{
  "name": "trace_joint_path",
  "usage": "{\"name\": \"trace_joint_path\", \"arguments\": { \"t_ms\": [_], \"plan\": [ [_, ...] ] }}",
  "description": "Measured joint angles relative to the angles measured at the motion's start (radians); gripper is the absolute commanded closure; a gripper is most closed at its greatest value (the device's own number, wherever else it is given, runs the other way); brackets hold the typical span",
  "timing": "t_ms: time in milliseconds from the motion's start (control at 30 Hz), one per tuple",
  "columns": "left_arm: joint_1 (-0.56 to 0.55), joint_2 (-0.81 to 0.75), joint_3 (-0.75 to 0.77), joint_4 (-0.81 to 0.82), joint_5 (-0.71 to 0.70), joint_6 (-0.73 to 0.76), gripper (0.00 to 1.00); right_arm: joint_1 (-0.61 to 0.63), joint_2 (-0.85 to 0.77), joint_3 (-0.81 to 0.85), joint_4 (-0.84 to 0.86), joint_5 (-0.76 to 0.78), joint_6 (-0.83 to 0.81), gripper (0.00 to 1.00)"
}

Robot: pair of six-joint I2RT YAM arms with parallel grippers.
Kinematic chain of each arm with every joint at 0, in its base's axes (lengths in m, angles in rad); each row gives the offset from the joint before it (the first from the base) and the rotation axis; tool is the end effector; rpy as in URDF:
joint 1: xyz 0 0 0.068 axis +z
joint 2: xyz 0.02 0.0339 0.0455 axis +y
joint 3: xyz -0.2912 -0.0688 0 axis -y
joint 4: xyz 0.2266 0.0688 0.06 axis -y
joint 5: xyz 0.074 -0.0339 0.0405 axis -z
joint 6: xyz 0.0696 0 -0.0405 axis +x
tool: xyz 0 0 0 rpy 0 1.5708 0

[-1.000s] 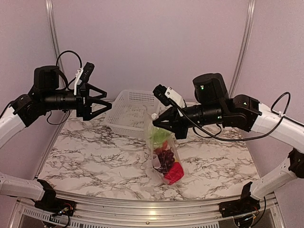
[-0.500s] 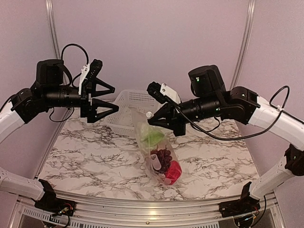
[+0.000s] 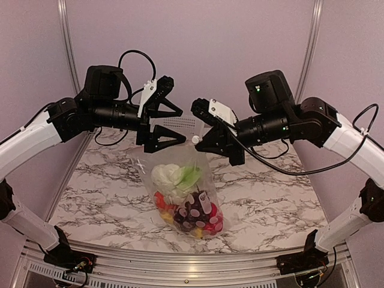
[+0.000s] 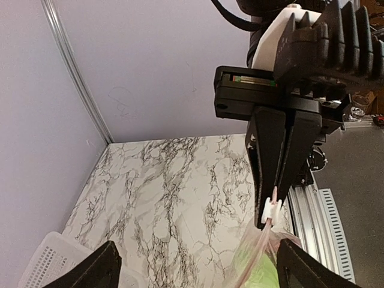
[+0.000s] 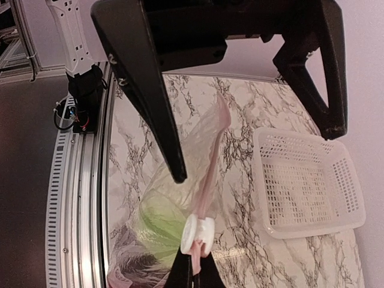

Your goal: Open the zip-top bag and remove the fake food

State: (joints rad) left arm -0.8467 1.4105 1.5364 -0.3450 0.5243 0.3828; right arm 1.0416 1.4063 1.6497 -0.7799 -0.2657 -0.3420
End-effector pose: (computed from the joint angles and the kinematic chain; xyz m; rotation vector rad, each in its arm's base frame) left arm 0.1871 -0.2642 0.4598 1.3470 1.2402 -0.7974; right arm 0.1352 0.2674 0.4415 -1.5034 1.5577 0.6918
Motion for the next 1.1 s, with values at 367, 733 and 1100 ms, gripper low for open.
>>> {"name": "trace_joint_path", "arguments": {
  "t_ms": [367,733,1100],
  "plan": [
    [-0.045,0.000,-0.102,0.141,0.093,-0.096,0.28,0.000,-0.036,-0.097,0.053,0.066,-0.011,1.00],
    [-0.063,0.055,-0.097,0.227,0.109,-0.127,0.47,-0.001,-0.055,-0.127,0.083,0.085,-0.010,1.00],
    [-0.064,0.063,-0.080,0.200,0.121,-0.080,0.61,-0.002,-0.057,-0.136,0.100,0.093,-0.011,1.00]
  ]
}}
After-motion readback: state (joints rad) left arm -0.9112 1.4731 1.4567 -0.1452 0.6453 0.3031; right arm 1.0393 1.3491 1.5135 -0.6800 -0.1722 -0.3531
